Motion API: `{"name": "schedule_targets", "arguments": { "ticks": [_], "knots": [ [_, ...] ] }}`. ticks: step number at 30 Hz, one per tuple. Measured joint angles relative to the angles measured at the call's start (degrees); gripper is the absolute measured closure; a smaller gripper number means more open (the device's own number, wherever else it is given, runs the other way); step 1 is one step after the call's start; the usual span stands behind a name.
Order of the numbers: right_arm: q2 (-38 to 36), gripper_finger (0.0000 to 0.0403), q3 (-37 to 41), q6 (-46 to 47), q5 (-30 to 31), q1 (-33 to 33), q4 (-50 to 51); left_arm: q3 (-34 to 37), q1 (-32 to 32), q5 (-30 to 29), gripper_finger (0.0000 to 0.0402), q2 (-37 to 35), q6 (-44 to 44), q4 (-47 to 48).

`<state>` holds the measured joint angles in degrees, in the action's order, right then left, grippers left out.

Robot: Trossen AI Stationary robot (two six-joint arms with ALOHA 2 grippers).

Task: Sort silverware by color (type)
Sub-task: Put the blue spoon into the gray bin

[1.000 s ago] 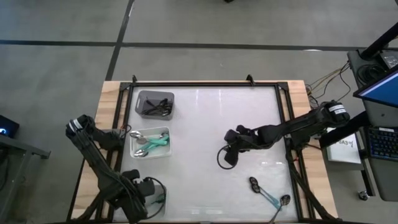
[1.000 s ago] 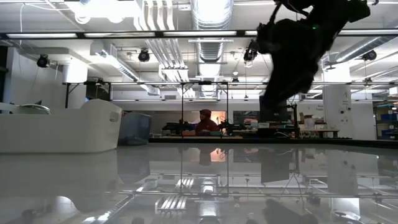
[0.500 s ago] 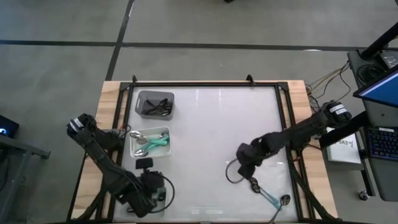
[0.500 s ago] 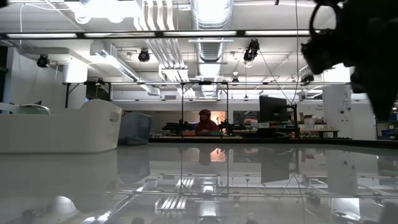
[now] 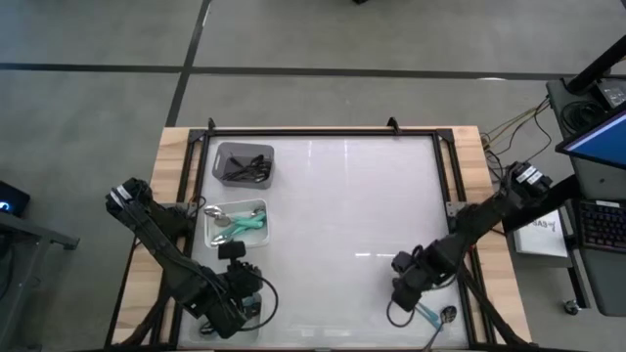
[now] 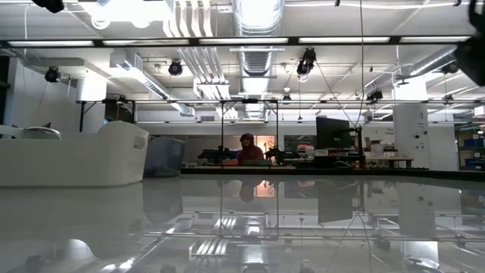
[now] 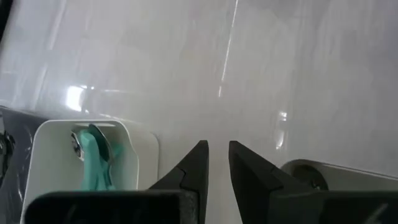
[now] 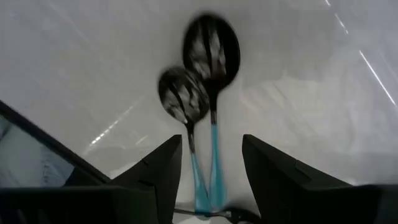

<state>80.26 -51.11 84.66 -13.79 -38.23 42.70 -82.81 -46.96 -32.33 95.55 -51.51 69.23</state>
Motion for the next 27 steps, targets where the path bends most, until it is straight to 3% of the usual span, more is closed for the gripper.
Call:
{"name": "schedule_targets", "arguments": {
  "ticks": [10,27],
  "knots": [
    [3.2,0.0243,0.0,5.9,-4.2,-6.4,-1.7,0.0,0.0,-2.8,0.0355,0.0,0.0,0.5],
    [12.4,0.0248,-0.2,1.6,-2.6,-6.5,-1.3,0.0,0.2,-3.3,0.0355,0.0,-0.2,0.3]
  ]
}}
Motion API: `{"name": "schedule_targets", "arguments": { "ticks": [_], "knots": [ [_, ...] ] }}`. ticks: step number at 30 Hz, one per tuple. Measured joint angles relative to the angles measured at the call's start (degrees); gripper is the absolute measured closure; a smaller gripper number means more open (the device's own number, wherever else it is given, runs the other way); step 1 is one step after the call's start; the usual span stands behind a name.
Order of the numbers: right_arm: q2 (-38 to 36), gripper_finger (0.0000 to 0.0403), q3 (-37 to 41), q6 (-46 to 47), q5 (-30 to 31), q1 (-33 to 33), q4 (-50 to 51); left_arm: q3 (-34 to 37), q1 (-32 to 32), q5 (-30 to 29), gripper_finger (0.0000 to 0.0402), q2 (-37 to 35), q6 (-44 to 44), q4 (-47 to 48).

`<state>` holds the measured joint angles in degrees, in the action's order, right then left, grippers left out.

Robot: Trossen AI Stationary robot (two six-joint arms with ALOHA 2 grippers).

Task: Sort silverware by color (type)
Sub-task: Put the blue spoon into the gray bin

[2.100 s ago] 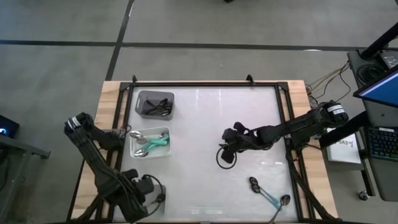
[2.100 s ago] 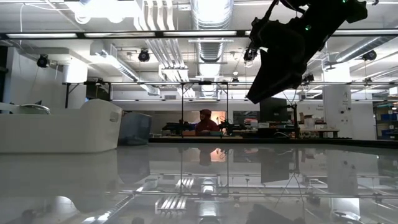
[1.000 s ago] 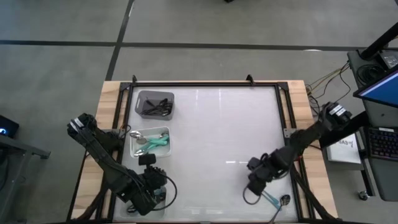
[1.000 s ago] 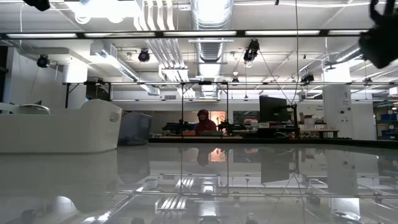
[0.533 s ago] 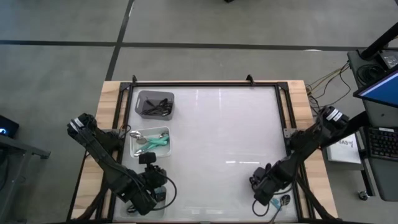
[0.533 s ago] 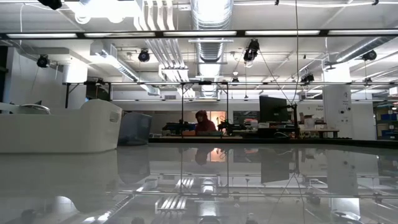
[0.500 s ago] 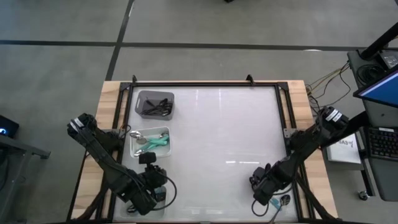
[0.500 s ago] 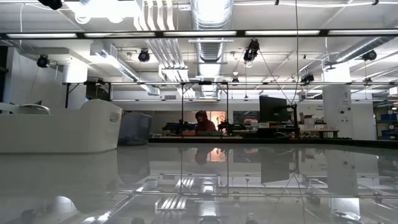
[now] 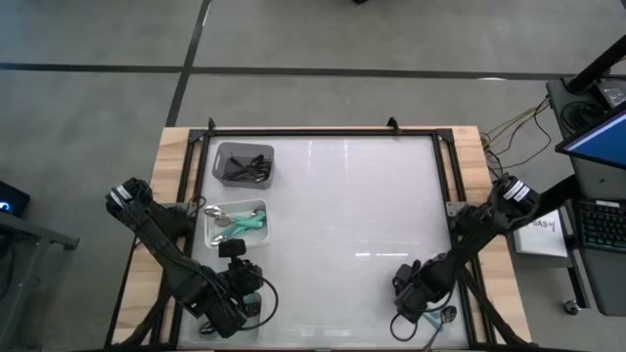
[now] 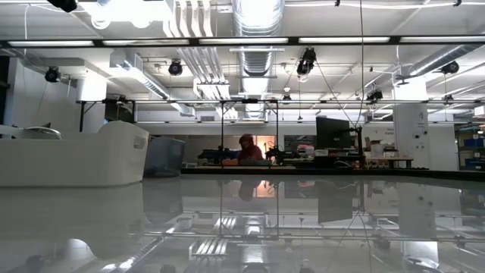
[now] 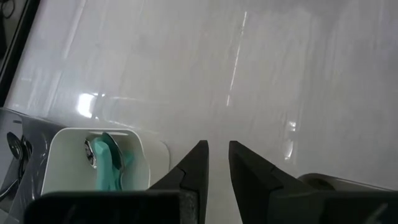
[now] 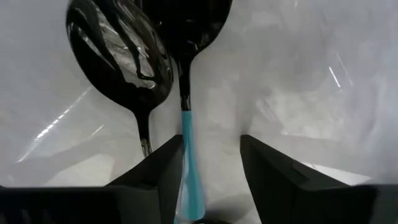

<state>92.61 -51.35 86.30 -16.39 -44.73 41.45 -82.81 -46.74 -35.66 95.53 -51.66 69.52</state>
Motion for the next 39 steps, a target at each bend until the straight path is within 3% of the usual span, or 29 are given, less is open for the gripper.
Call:
{"name": "schedule_targets", "arguments": {
  "ticks": [6,15,23,26,29,33,39],
  "knots": [
    [0.3,0.0285,0.1,-2.2,3.0,1.3,0.4,0.0,0.0,0.0,0.0355,0.0,0.0,0.0],
    [1.1,0.0386,0.2,-11.3,6.3,5.2,0.4,0.0,0.0,-0.7,0.0355,0.0,-0.3,-0.1],
    [0.3,0.0392,0.2,-20.0,8.5,10.3,0.1,0.0,0.0,-4.8,0.0355,0.0,-1.0,-0.6],
    [-0.7,0.0393,0.2,-23.8,9.9,13.0,-0.1,0.0,0.1,-10.8,0.0355,0.2,-4.1,-0.7],
    [-2.1,0.0393,0.3,-27.5,13.3,15.7,-0.4,0.0,0.4,-16.3,0.0355,0.9,-10.8,-0.7],
    [-3.1,0.0394,-1.0,-32.9,23.1,19.3,-0.4,0.0,1.7,-19.6,0.0355,2.1,-19.3,-0.7],
    [-3.8,0.0394,-6.8,-44.1,34.4,23.3,-2.7,0.1,4.6,-21.8,0.0355,5.4,-21.2,-0.5]
  ]
}}
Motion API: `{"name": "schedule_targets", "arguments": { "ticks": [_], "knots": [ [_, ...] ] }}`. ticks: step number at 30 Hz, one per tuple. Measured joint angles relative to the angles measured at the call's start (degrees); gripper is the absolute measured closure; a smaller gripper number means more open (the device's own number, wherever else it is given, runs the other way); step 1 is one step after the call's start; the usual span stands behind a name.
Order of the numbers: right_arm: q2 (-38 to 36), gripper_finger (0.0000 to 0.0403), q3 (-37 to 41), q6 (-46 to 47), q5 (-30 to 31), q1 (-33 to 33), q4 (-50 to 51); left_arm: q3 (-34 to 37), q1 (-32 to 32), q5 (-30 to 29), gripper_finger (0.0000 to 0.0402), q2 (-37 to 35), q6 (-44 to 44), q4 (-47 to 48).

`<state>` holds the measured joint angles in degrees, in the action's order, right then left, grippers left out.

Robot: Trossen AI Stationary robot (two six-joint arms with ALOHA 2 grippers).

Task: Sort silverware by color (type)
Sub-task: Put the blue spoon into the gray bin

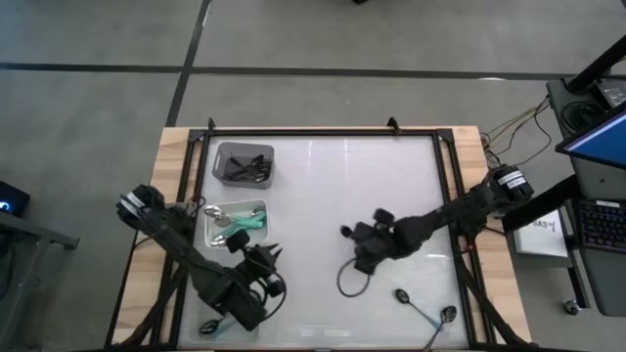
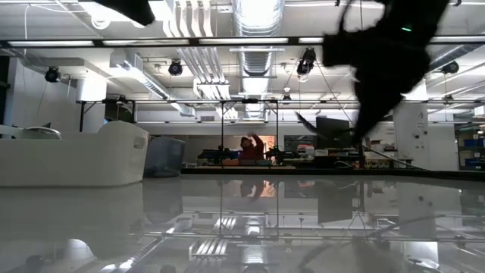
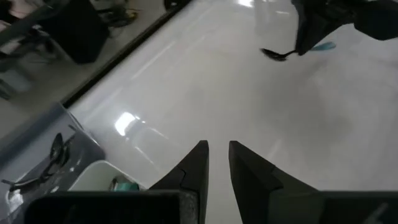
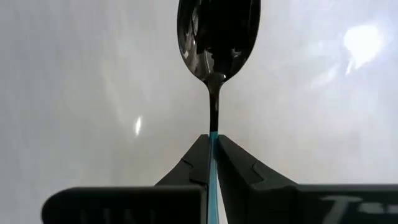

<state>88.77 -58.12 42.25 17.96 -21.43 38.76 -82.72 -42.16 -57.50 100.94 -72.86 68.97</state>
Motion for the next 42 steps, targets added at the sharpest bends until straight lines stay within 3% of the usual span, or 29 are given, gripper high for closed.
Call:
{"name": "schedule_targets", "arguments": {
  "ticks": [5,12,18,29,42],
  "knots": [
    [0.0,0.0394,-4.1,-11.6,8.3,1.0,-10.9,0.0,1.6,-4.3,0.0355,3.1,-1.7,-0.1],
    [0.0,0.0394,-6.2,-30.5,12.4,1.3,-31.4,0.0,2.7,-20.3,0.0355,4.3,-6.7,0.1],
    [0.6,0.0394,-5.5,-42.2,19.2,2.3,-42.7,0.0,3.3,-26.6,0.0355,4.0,-12.3,3.1],
    [2.8,0.0394,-4.9,-52.0,17.0,5.0,-56.0,0.0,4.1,-29.0,0.0355,3.6,-16.9,3.9],
    [4.0,0.0394,-7.2,-56.9,16.5,5.5,-56.9,0.0,4.9,-29.0,0.0306,3.6,-13.2,3.9]
  ]
}}
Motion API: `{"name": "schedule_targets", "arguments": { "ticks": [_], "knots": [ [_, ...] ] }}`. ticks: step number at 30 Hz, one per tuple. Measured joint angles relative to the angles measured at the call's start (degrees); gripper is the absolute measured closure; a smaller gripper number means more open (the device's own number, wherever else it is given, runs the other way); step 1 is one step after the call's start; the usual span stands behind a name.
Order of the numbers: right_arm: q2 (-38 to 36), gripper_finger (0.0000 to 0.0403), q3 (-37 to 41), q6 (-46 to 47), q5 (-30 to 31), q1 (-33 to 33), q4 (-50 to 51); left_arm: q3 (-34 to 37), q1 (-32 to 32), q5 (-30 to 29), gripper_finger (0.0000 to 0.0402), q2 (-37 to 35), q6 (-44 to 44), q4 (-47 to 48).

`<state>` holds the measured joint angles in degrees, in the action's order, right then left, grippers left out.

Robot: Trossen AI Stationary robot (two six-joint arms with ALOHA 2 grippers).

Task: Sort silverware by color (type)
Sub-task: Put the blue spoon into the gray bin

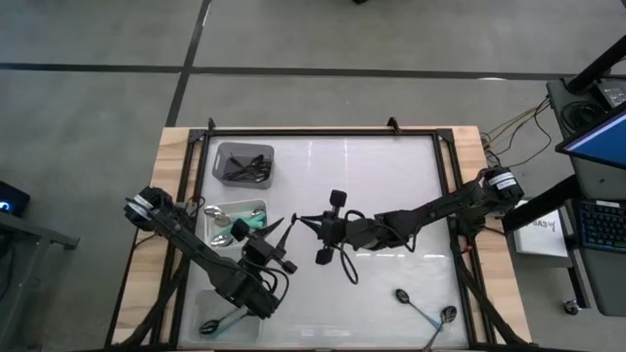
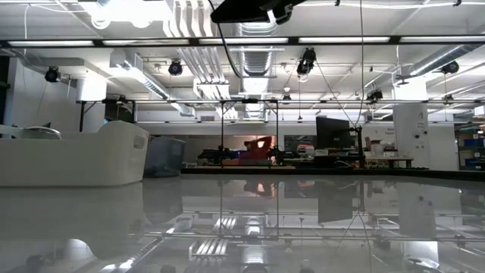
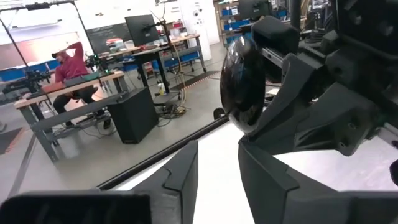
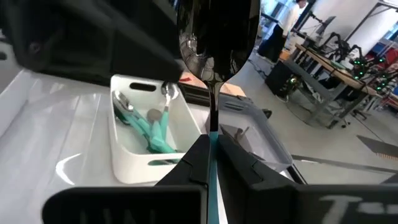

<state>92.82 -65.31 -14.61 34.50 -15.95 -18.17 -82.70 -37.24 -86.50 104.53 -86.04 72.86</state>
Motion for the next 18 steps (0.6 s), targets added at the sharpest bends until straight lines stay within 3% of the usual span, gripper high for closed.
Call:
{"name": "schedule_targets", "arguments": {
  "ticks": [8,18],
  "knots": [
    [0.1,0.0394,-0.1,-0.4,0.0,0.9,-0.6,0.0,1.2,-3.0,0.0270,0.0,-0.4,-0.2],
    [0.1,0.0394,-0.1,-4.3,0.0,1.8,-1.9,0.0,2.9,-3.1,0.0266,0.0,-3.4,-1.6]
  ]
}}
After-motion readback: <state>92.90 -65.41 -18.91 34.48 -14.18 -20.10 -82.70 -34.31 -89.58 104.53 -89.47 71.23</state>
